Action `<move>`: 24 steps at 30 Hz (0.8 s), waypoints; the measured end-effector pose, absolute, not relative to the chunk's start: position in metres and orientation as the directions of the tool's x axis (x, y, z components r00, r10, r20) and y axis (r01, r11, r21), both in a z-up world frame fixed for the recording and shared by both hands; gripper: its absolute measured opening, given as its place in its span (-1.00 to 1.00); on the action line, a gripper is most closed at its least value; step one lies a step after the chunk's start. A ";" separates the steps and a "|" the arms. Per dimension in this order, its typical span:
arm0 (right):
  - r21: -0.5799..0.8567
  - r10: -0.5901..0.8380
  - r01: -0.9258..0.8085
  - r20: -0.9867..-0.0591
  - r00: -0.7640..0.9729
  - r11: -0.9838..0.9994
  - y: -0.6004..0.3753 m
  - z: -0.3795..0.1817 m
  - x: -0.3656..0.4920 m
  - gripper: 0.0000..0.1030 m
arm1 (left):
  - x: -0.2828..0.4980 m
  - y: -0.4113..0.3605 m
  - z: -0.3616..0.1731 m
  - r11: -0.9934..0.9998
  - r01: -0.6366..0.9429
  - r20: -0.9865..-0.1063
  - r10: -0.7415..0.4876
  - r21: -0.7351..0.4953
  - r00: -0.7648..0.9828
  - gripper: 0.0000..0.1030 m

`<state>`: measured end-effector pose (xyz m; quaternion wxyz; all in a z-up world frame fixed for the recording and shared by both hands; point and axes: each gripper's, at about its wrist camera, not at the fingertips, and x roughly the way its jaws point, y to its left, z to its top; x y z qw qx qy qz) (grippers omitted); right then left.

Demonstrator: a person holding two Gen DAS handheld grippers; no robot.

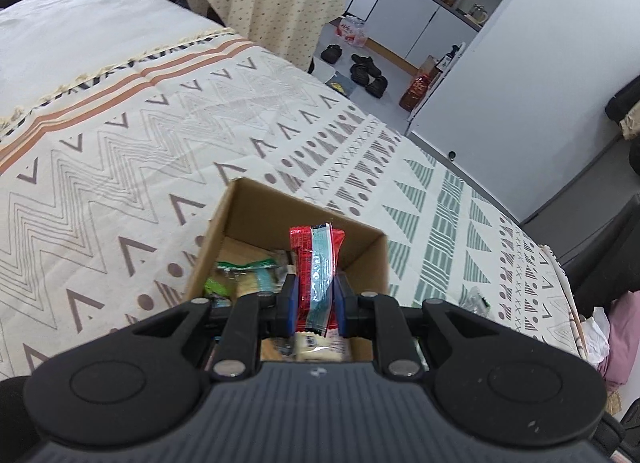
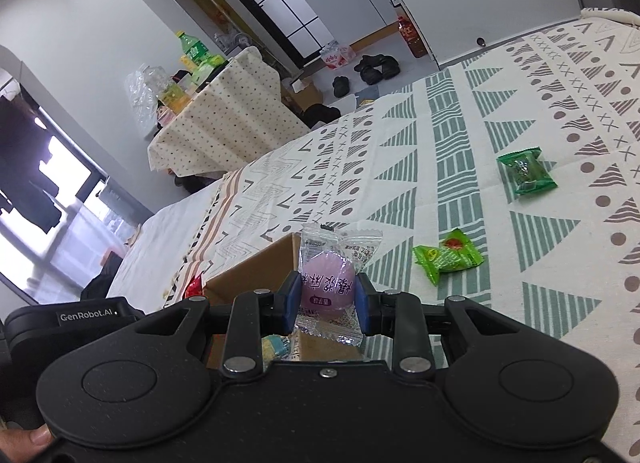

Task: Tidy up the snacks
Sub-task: 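Carry both candies over the cardboard box and open the left gripper, then open the right gripper to drop the pink candy into the box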

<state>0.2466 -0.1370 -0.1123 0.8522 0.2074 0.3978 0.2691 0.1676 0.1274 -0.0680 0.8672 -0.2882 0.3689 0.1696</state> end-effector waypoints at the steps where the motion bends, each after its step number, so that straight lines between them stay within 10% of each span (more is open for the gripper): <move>1: 0.565 0.624 -0.297 -0.566 0.539 0.770 -0.134 -0.112 0.246 -0.45 | 0.167 0.130 -0.070 0.773 -0.509 -0.739 0.079 -0.378 0.669 -0.66; 10: 0.534 0.621 -0.331 -0.575 0.533 0.778 -0.113 -0.109 0.240 -0.45 | 0.163 0.153 -0.083 0.755 -0.519 -0.751 0.055 -0.399 0.658 -0.63; 24: 0.500 0.633 -0.388 -0.587 0.506 0.774 -0.059 -0.101 0.241 -0.45 | 0.153 0.188 -0.085 0.731 -0.520 -0.759 0.004 -0.442 0.651 0.05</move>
